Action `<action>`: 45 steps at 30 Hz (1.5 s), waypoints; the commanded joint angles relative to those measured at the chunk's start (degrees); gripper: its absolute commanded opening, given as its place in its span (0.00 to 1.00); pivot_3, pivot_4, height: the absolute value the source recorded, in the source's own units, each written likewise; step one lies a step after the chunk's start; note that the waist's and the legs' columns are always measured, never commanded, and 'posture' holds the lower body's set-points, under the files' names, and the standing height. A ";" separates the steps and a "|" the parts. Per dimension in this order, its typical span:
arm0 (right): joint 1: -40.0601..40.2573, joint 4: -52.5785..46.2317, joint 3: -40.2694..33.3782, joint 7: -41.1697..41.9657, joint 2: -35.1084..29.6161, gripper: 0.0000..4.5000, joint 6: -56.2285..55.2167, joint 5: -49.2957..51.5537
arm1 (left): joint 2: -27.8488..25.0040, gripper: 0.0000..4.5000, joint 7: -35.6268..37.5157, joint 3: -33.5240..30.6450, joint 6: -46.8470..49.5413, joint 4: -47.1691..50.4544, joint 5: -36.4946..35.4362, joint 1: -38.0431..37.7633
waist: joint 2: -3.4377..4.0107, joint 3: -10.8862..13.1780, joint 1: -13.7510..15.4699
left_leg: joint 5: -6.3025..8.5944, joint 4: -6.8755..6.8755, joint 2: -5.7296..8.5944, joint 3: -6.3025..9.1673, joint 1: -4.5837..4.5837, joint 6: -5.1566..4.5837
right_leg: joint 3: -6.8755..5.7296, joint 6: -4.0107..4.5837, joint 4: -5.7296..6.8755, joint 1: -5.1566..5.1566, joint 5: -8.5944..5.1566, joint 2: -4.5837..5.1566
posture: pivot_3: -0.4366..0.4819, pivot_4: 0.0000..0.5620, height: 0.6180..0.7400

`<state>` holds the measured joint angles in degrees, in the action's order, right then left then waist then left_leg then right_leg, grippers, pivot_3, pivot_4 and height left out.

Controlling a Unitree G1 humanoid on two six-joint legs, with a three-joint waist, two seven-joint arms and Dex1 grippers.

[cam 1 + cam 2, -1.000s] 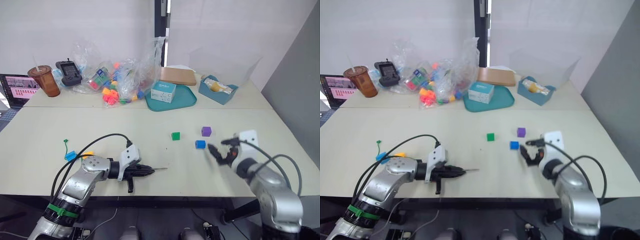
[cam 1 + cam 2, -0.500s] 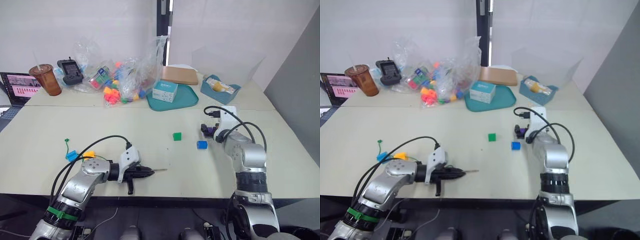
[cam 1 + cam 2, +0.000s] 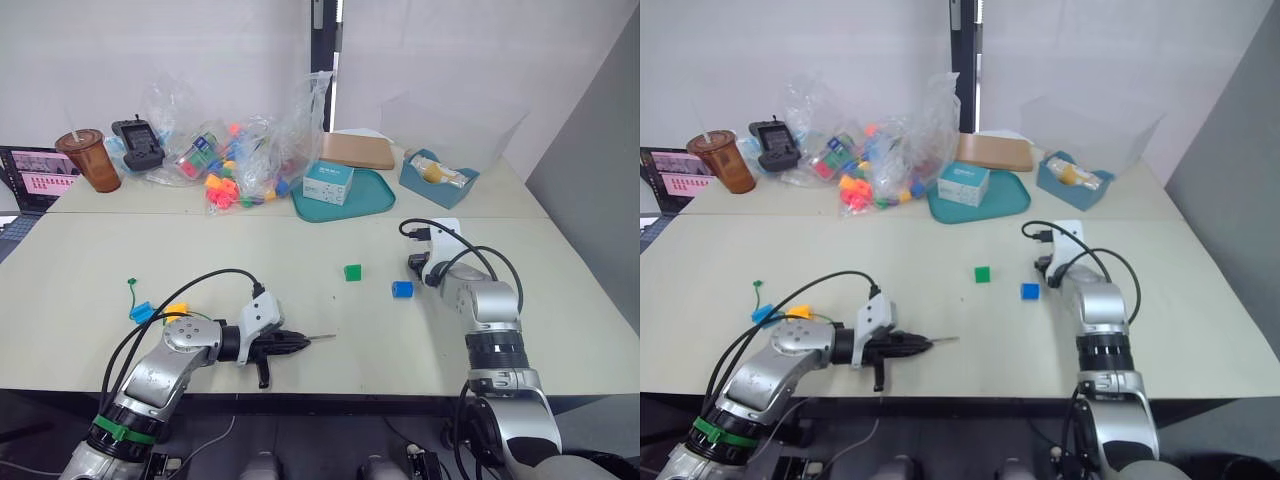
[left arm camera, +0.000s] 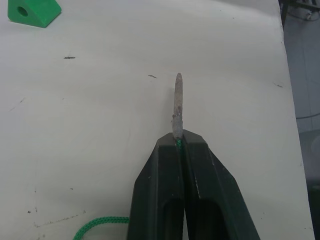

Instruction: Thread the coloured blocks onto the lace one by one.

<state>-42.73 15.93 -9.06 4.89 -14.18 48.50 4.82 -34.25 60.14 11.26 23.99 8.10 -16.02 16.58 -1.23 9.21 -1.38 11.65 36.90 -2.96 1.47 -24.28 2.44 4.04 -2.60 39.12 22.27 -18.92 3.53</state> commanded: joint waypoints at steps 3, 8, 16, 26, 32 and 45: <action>-1.53 -2.04 -2.15 -0.62 0.32 0.26 -1.16 1.77 | -0.19 0.00 -0.20 -0.74 0.08 1.85 -0.86 0.02 | 0.00 0.00 0.01 | 0.00 0.00 0.00 0.00 0.00 0.00 | 0.00 0.00 -0.01 0.00 0.00 0.00 | 0.48 0.27 1.00; 0.68 -17.61 -3.98 -1.16 1.33 0.26 4.14 4.52 | -0.21 0.00 0.00 -0.81 -0.07 1.46 -0.93 0.25 | 0.03 0.02 0.09 | 0.00 -0.01 0.00 0.01 -0.02 0.00 | 0.00 0.00 0.03 0.03 0.00 0.00 | 0.48 0.27 1.00; 8.24 -59.67 3.79 -5.31 10.71 0.26 36.33 9.63 | -0.31 0.00 1.22 -0.88 -0.84 -1.13 -0.93 1.48 | 0.07 0.00 0.11 | 0.00 -0.06 -0.01 0.07 -0.06 0.00 | -0.03 0.00 0.07 0.04 0.00 -0.02 | 0.48 0.27 1.00; 21.31 -65.40 14.03 -7.76 15.63 0.26 41.30 8.01 | -0.21 0.00 3.20 -0.46 -0.86 -2.47 -0.88 3.48 | 0.05 0.00 0.05 | 0.00 -0.04 0.03 0.11 -0.07 0.00 | -0.05 0.00 -0.15 0.03 0.00 0.00 | 0.48 0.27 1.00; 28.95 -60.85 19.39 -8.78 15.22 0.26 33.37 6.15 | -0.77 0.00 3.54 -0.78 -0.39 -1.69 -0.89 3.74 | 0.05 0.00 -0.89 | 0.00 -0.06 0.02 0.15 -0.03 0.00 | -0.05 0.00 -0.14 0.03 -0.01 -0.03 | 0.48 0.27 1.00; 26.60 -63.81 13.04 -0.58 11.33 1.00 30.58 10.33 | -2.07 0.00 3.84 -1.17 -0.60 -0.75 -1.09 2.72 | 0.05 0.00 -0.97 | 0.00 -0.05 0.02 0.19 -0.03 0.00 | -0.06 0.00 -0.13 0.01 -0.01 -0.04 | 0.48 0.27 1.00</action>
<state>-14.40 -44.26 5.81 1.34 -1.17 79.19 12.93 -35.86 63.68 11.12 23.93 5.81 -16.10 19.46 -1.19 9.21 -2.35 11.65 36.84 -2.94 1.66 -24.31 2.44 3.97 -2.60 38.98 22.28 -18.93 3.49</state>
